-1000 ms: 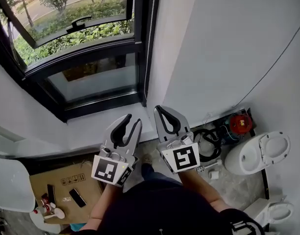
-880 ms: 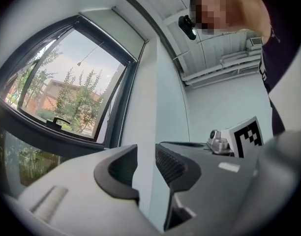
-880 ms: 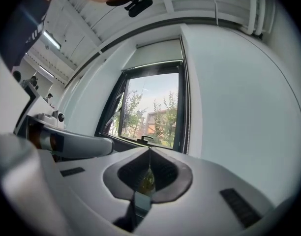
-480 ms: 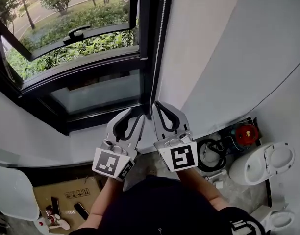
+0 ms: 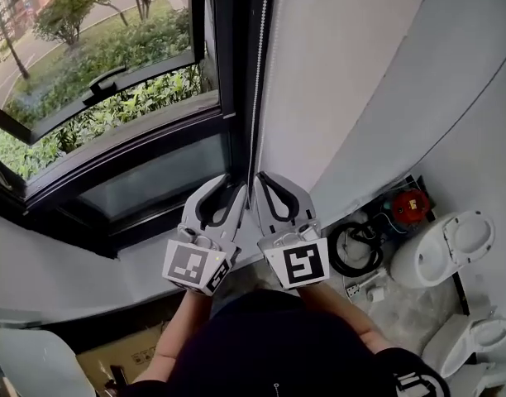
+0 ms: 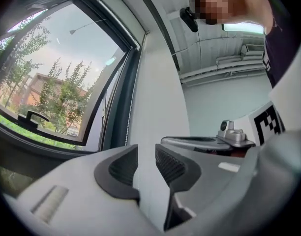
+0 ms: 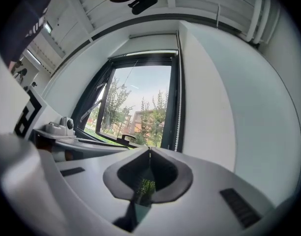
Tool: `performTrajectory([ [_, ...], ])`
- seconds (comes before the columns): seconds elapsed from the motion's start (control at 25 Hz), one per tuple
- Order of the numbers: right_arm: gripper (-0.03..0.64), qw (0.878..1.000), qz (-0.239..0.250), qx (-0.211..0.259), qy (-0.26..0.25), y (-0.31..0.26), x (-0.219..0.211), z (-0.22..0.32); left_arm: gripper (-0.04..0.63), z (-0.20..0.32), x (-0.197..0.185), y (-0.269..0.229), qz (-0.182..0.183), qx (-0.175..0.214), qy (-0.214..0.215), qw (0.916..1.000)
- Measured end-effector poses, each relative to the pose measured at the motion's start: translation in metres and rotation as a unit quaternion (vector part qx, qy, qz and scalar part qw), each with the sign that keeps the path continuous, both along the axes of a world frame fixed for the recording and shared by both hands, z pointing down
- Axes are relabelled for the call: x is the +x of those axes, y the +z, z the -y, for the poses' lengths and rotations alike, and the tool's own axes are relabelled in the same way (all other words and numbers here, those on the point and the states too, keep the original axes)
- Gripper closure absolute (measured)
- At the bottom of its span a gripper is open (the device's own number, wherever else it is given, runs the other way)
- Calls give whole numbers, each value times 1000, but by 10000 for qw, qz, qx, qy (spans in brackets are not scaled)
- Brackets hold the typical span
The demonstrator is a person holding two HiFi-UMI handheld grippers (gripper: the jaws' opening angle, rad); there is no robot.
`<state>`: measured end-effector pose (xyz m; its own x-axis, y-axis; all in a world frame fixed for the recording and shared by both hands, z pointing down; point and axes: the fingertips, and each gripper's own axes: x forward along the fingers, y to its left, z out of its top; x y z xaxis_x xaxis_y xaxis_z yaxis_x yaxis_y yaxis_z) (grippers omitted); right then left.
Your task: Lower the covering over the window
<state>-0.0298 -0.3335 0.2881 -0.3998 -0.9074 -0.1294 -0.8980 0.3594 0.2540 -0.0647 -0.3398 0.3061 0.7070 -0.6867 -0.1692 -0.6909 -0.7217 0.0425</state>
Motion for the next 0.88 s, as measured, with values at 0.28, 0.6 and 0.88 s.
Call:
performTrajectory([
  [0.28, 603, 9989, -78, -84, 465, -1, 1, 17, 495, 36, 11, 4, 257, 105, 434, 9987],
  [0.6, 603, 9965, -84, -75, 823, -2, 10, 38, 495, 75, 23, 5, 260, 156, 594, 9978],
  [0.88, 603, 9952, -64, -8, 980, -5, 15, 58, 495, 105, 35, -2, 361, 309, 555, 9973],
])
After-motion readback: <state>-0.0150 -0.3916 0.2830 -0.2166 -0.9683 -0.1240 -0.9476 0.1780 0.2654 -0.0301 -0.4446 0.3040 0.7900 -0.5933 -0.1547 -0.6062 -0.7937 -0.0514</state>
